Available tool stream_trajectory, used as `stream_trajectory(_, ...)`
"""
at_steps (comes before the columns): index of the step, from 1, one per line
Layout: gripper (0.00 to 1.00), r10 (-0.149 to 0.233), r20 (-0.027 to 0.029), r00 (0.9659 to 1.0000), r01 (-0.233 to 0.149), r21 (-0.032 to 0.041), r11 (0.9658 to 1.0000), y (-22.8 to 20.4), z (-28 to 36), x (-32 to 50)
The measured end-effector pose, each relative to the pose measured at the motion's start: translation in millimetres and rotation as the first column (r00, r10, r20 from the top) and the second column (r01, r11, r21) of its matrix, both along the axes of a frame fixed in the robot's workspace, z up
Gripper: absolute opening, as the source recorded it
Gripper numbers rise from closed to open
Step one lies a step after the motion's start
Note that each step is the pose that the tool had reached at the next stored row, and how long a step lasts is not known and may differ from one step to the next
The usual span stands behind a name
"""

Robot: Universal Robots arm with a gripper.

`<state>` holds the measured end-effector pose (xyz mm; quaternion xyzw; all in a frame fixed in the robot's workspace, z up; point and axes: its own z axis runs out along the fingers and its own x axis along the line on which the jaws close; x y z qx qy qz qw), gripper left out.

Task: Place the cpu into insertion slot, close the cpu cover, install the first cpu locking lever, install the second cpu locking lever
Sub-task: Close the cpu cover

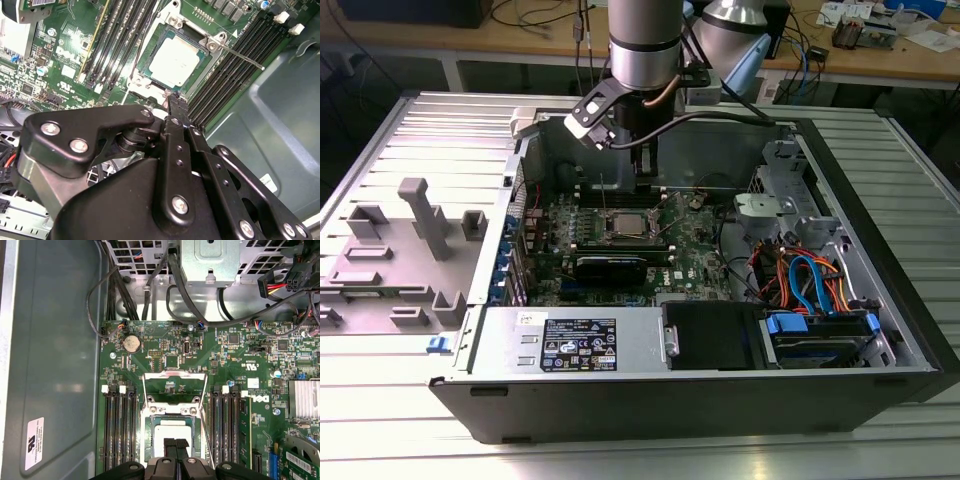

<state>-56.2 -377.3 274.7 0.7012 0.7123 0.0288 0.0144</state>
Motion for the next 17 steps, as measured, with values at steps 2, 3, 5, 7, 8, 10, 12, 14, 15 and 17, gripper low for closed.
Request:
stream_trajectory(2,0.11,0.000,0.0001,1.0000,0.000,0.0000,1.0000,0.0,0.0,0.3)
stream_trajectory(3,0.11,0.000,0.0001,1.0000,0.000,0.0000,1.0000,0.0,0.0,0.5)
stream_trajectory(5,0.11,0.000,0.0000,1.0000,0.000,0.0000,1.0000,0.0,0.0,1.1)
stream_trajectory(7,0.11,0.000,0.0000,1.0000,0.000,0.0000,1.0000,0.0,0.0,1.5)
stream_trajectory(8,0.11,0.000,0.0000,1.0000,0.000,0.0000,1.0000,0.0,0.0,1.5)
stream_trajectory(10,0.11,0.000,0.0000,1.0000,0.000,0.0000,1.0000,0.0,0.0,1.6)
stream_trajectory(12,0.11,0.000,0.0000,1.0000,0.000,0.0000,1.0000,0.0,0.0,1.7)
stream_trajectory(14,0.11,0.000,0.0000,1.0000,0.000,0.0000,1.0000,0.0,0.0,1.9)
stream_trajectory(15,0.11,0.000,0.0000,1.0000,0.000,0.0000,1.0000,0.0,0.0,2.2)
stream_trajectory(17,0.11,0.000,0.0000,1.0000,0.000,0.0000,1.0000,0.0,0.0,3.2)
